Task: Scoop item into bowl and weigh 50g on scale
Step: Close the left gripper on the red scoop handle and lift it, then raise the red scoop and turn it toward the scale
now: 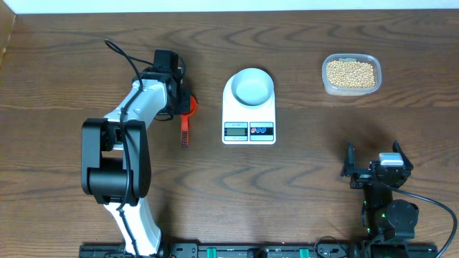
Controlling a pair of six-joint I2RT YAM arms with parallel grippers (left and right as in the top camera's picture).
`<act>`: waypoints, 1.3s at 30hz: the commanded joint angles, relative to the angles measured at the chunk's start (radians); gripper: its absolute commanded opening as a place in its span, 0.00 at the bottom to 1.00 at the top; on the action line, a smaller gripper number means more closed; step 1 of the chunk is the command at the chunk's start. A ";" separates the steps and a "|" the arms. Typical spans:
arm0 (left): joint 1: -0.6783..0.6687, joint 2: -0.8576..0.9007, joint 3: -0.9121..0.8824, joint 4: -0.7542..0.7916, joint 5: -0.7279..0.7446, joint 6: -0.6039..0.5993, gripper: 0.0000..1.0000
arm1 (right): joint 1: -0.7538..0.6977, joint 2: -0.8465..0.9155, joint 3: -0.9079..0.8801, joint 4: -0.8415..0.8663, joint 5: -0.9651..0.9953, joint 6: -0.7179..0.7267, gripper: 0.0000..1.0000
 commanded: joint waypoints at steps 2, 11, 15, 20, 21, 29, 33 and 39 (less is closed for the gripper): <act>0.000 0.004 0.017 -0.003 -0.009 0.003 0.07 | 0.009 0.000 -0.001 -0.004 -0.003 -0.013 0.99; 0.000 -0.069 0.017 -0.003 -0.009 0.003 0.08 | 0.009 0.000 -0.001 -0.004 -0.003 -0.013 0.99; 0.000 -0.116 0.017 -0.004 -0.009 0.003 0.07 | 0.009 0.000 -0.001 -0.004 -0.003 -0.013 0.99; 0.000 -0.170 0.017 -0.008 -0.009 0.003 0.07 | 0.009 0.000 -0.001 -0.004 -0.003 -0.013 0.99; 0.000 -0.182 0.017 -0.009 -0.009 0.003 0.07 | 0.009 0.000 -0.001 -0.004 -0.003 -0.013 0.99; 0.000 -0.277 0.017 -0.035 -0.009 0.003 0.07 | 0.009 0.000 -0.001 -0.004 -0.003 -0.013 0.99; 0.000 -0.322 0.017 -0.043 -0.009 0.002 0.07 | 0.009 0.000 -0.001 -0.004 -0.003 -0.013 0.99; 0.000 -0.365 0.017 -0.045 -0.009 0.002 0.07 | 0.009 0.000 -0.001 -0.004 -0.003 -0.013 0.99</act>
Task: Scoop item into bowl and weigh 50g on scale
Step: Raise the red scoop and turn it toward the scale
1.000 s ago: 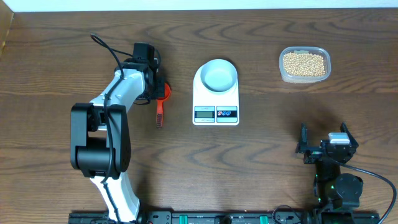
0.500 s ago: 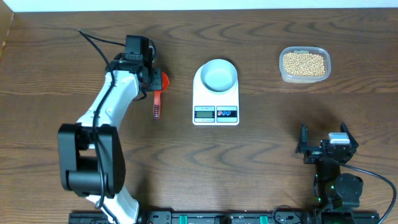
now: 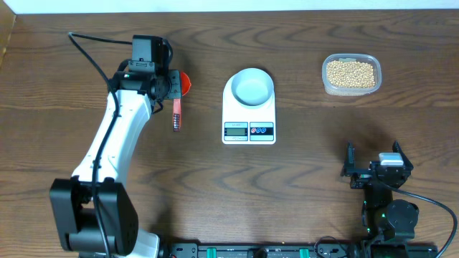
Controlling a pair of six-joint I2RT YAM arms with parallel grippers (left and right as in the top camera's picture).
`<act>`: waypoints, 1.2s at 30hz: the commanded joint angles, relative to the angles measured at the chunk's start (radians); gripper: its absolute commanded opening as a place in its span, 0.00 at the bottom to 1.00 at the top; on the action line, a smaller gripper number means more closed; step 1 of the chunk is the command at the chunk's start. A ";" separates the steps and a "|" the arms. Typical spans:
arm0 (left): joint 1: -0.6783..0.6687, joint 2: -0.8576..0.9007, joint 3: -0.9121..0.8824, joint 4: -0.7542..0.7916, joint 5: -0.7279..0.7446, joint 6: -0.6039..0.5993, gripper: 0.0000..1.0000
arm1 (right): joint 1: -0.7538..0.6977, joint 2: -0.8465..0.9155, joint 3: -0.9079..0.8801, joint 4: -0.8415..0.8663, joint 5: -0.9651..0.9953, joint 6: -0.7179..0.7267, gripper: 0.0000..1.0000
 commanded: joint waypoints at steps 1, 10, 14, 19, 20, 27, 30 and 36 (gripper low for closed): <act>0.000 -0.026 0.017 -0.006 -0.008 0.003 0.07 | 0.009 0.000 -0.001 -0.004 -0.003 -0.013 0.99; 0.000 -0.026 0.017 -0.010 -0.008 0.003 0.07 | 0.009 0.000 -0.001 -0.004 -0.003 -0.013 0.99; 0.000 -0.026 0.017 -0.013 -0.008 0.003 0.07 | 0.009 0.000 -0.001 -0.004 -0.003 -0.013 0.99; 0.000 -0.026 0.017 -0.018 -0.008 0.003 0.07 | 0.009 0.000 -0.001 -0.004 -0.003 -0.013 0.99; 0.000 -0.026 0.017 -0.018 -0.008 0.003 0.07 | 0.009 0.000 -0.001 -0.004 -0.003 -0.013 0.99; 0.000 -0.026 0.017 -0.018 -0.008 0.002 0.07 | 0.009 0.000 -0.001 -0.004 -0.003 -0.013 0.99; 0.000 -0.026 0.017 -0.019 -0.008 -0.006 0.07 | 0.009 0.000 -0.001 -0.004 -0.003 -0.013 0.99; 0.000 -0.026 0.017 -0.029 -0.008 -0.013 0.07 | 0.009 0.000 -0.001 -0.003 -0.004 -0.012 0.99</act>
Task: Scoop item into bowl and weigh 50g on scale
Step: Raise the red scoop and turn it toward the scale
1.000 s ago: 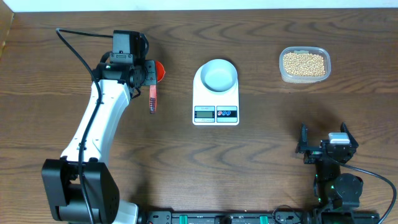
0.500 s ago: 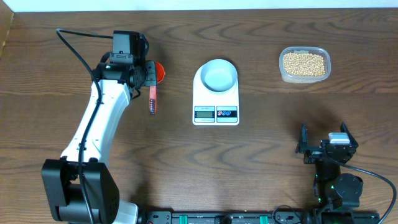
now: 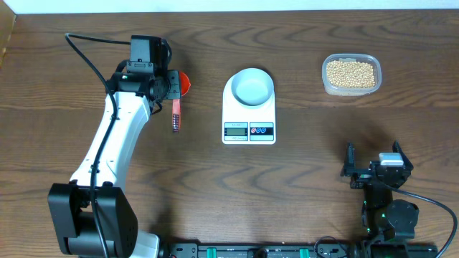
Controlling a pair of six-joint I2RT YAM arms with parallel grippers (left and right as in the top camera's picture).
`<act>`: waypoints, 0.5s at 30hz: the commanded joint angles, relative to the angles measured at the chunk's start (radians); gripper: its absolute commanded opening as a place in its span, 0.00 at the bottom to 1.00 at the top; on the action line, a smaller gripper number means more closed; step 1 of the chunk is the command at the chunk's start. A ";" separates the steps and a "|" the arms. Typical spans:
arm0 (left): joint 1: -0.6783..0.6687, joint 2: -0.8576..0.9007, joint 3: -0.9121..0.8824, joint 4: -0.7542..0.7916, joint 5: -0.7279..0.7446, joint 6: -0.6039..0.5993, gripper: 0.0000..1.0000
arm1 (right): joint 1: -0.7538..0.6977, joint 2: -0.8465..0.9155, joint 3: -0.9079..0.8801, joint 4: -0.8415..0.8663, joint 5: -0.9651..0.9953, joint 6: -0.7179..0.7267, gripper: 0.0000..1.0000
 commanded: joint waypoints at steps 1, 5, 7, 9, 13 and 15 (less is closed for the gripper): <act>0.000 -0.011 0.017 -0.014 -0.008 -0.009 0.07 | 0.009 0.000 -0.001 -0.004 -0.010 -0.012 0.99; 0.000 -0.011 0.017 -0.023 -0.008 -0.013 0.07 | 0.009 0.000 -0.001 -0.007 -0.029 -0.012 0.99; 0.000 -0.012 0.017 -0.025 -0.004 -0.013 0.07 | 0.009 0.000 -0.001 -0.007 -0.029 0.006 0.99; 0.000 -0.013 0.017 -0.027 -0.004 -0.021 0.07 | 0.009 0.000 -0.001 0.002 -0.029 0.006 0.99; 0.000 -0.022 0.017 -0.026 0.032 -0.047 0.07 | 0.009 0.000 -0.001 0.028 -0.041 0.067 0.99; 0.000 -0.027 0.017 -0.022 0.081 -0.048 0.07 | 0.009 0.000 0.003 0.031 -0.041 0.132 0.99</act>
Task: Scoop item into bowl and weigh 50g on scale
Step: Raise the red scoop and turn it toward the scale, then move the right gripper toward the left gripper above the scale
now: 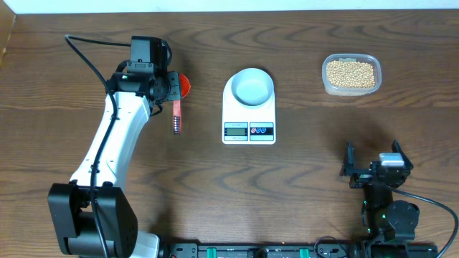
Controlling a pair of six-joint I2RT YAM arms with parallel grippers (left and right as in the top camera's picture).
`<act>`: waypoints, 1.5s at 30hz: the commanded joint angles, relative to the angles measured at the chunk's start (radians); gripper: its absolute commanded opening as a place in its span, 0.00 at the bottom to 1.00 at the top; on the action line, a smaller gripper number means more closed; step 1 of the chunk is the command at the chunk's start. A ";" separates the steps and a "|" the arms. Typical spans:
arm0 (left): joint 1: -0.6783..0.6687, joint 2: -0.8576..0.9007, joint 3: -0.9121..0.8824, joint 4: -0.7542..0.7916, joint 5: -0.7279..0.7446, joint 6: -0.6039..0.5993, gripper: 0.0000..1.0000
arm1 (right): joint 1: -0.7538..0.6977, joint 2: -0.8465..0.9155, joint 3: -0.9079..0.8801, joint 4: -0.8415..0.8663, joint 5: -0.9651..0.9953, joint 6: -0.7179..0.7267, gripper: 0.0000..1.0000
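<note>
A red scoop shows in the overhead view left of the scale, its round head by my left gripper and its handle pointing toward the front. The left gripper appears shut on the scoop near its head. A white bowl stands on the white digital scale at the table's middle. A clear tub of pale beans sits at the back right. My right gripper is parked near the front right edge, fingers apart and holding nothing.
The left arm stretches from the front left corner diagonally up to the scoop, with a black cable looping behind it. Brown wooden tabletop lies between scale, tub and the right arm's base.
First the left arm was folded, its gripper over the head of the scoop, which was close to the scale's left side. Later the arm was stretched out and the gripper and scoop were farther left and back. They have stayed there; the right arm never moved.
</note>
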 commanded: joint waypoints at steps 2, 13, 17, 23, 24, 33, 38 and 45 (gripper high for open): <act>0.000 -0.034 0.017 0.001 0.091 -0.038 0.07 | 0.009 0.000 0.019 -0.011 -0.015 0.142 0.99; 0.000 -0.069 0.017 0.011 0.091 -0.288 0.07 | 0.006 0.161 0.380 -0.279 -0.007 0.177 0.99; 0.000 -0.073 0.017 0.015 0.092 -0.459 0.07 | 0.006 0.334 0.550 -0.376 -0.023 0.178 0.99; 0.000 -0.073 0.017 0.015 0.166 -0.680 0.07 | 0.006 0.655 0.816 -0.499 -0.152 0.193 0.99; 0.000 -0.073 0.017 0.015 0.173 -0.729 0.07 | 0.006 0.713 0.857 -0.515 -0.193 0.193 0.99; 0.000 -0.073 0.017 0.015 0.308 -1.068 0.07 | 0.006 1.063 1.014 -0.404 -0.659 0.204 0.99; -0.001 -0.073 0.017 0.015 0.319 -1.188 0.07 | 0.007 1.186 1.014 -0.221 -0.842 0.413 0.99; -0.001 -0.073 0.017 0.015 0.400 -1.284 0.07 | 0.044 1.295 1.014 -0.143 -0.867 0.551 0.99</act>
